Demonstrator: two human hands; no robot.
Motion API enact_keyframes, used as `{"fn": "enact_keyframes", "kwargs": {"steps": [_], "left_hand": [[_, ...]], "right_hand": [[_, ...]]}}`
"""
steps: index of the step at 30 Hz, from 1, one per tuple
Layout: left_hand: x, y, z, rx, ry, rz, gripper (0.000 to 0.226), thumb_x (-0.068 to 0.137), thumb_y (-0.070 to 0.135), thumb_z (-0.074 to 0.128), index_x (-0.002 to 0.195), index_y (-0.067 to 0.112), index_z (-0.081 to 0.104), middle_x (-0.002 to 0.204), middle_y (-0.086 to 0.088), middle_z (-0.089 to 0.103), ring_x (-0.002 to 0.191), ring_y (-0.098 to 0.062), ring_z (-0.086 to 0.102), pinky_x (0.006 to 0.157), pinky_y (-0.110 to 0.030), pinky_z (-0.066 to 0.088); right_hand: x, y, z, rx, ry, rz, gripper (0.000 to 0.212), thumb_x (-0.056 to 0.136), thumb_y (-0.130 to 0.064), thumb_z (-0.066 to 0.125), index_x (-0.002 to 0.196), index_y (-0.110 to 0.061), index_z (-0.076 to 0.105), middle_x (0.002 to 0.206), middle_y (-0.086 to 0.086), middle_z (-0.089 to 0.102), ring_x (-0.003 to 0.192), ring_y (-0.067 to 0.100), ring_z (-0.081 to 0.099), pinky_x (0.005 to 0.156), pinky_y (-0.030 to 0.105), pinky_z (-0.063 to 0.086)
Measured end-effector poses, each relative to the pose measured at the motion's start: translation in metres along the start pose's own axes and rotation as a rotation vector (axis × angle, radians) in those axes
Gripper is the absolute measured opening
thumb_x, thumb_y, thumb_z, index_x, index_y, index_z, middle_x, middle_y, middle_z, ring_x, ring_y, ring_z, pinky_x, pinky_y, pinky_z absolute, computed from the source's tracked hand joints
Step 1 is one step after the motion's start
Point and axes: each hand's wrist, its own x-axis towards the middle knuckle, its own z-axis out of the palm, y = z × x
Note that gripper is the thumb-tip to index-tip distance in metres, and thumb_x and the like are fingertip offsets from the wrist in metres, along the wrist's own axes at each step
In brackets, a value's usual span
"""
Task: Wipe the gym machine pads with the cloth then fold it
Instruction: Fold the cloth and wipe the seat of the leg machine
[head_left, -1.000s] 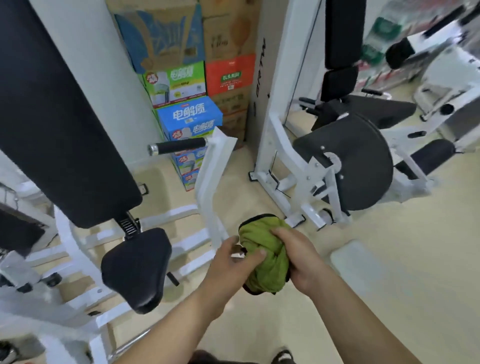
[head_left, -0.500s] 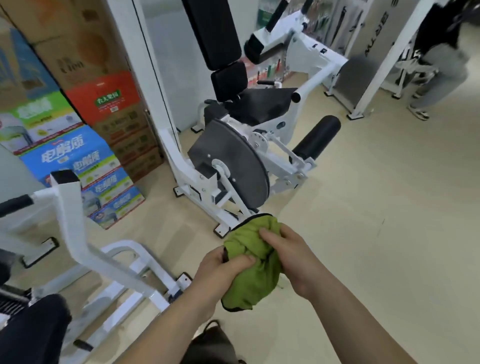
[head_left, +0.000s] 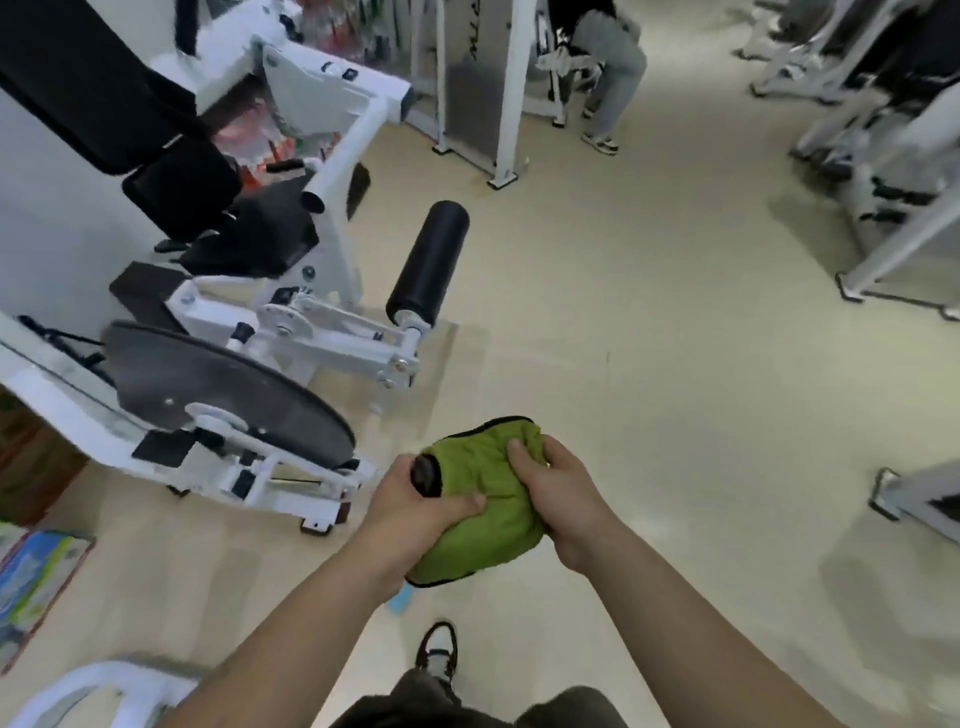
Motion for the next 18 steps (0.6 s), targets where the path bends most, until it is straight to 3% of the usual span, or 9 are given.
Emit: {"fn": "enact_keyframes", "kwargs": {"steps": [2,5,7,9,12,15,18], "left_hand": [[0.012,0.006,0.042,0.154,-0.133,-0.004,0.068,0.06,0.035,0.101,0.114,0.026,0.062,0.103,0.005,0.077,0.092,-0.014,0.076,0.079,-0.037,0.064],[0.017,0.009,0.127,0.354,-0.404,0.001,0.034,0.077,0.035,0.091,0.094,0.016,0.069,0.08,0.01,0.076,0.073,-0.008,0.074,0.068,-0.028,0.061],[0.006,0.005,0.188,0.465,-0.493,0.032,0.034,0.082,0.034,0.084,0.076,0.014,0.057,0.064,0.009,0.06,0.057,-0.009,0.06,0.056,-0.02,0.047],[-0.01,-0.002,0.251,0.56,-0.567,0.066,0.033,0.082,0.033,0.08,0.074,0.017,0.052,0.067,0.002,0.051,0.058,-0.013,0.052,0.057,-0.024,0.04],[-0.038,-0.014,0.34,0.629,-0.704,0.093,0.033,0.08,0.036,0.079,0.082,0.011,0.057,0.075,0.0,0.061,0.067,-0.018,0.06,0.064,-0.029,0.045],[-0.073,-0.031,0.426,0.609,-0.75,0.102,0.037,0.084,0.04,0.081,0.102,0.015,0.062,0.101,-0.001,0.071,0.088,-0.019,0.069,0.07,-0.029,0.052],[-0.097,-0.04,0.496,0.529,-0.786,0.042,0.043,0.089,0.037,0.079,0.124,0.026,0.057,0.12,0.007,0.062,0.102,-0.015,0.067,0.081,-0.031,0.056]], "right_hand": [[-0.007,0.007,-0.044,0.066,0.085,0.019,0.026,0.1,-0.043,0.064,0.115,-0.022,0.071,0.109,0.002,0.08,0.1,0.021,0.077,0.09,0.045,0.063],[-0.031,0.027,-0.128,0.197,0.212,0.064,0.032,0.099,-0.048,0.064,0.115,-0.021,0.071,0.11,0.004,0.08,0.1,0.022,0.077,0.093,0.046,0.062],[-0.059,0.046,-0.188,0.255,0.245,0.113,0.034,0.099,-0.048,0.064,0.121,-0.023,0.07,0.114,0.001,0.079,0.108,0.022,0.075,0.1,0.047,0.058],[-0.092,0.069,-0.247,0.28,0.266,0.136,0.03,0.099,-0.035,0.066,0.126,-0.022,0.069,0.118,0.001,0.078,0.113,0.023,0.073,0.103,0.049,0.056],[-0.137,0.108,-0.323,0.377,0.512,0.133,0.035,0.094,-0.015,0.07,0.128,-0.013,0.064,0.117,0.009,0.077,0.108,0.029,0.073,0.096,0.047,0.059],[-0.184,0.143,-0.388,0.446,0.813,0.1,0.061,0.085,-0.014,0.08,0.136,-0.023,0.049,0.122,0.005,0.067,0.107,0.025,0.069,0.087,0.043,0.061],[-0.225,0.162,-0.438,0.365,0.728,0.059,0.101,0.071,-0.015,0.09,0.153,-0.037,0.034,0.137,-0.003,0.051,0.12,0.02,0.06,0.094,0.038,0.056]]}}
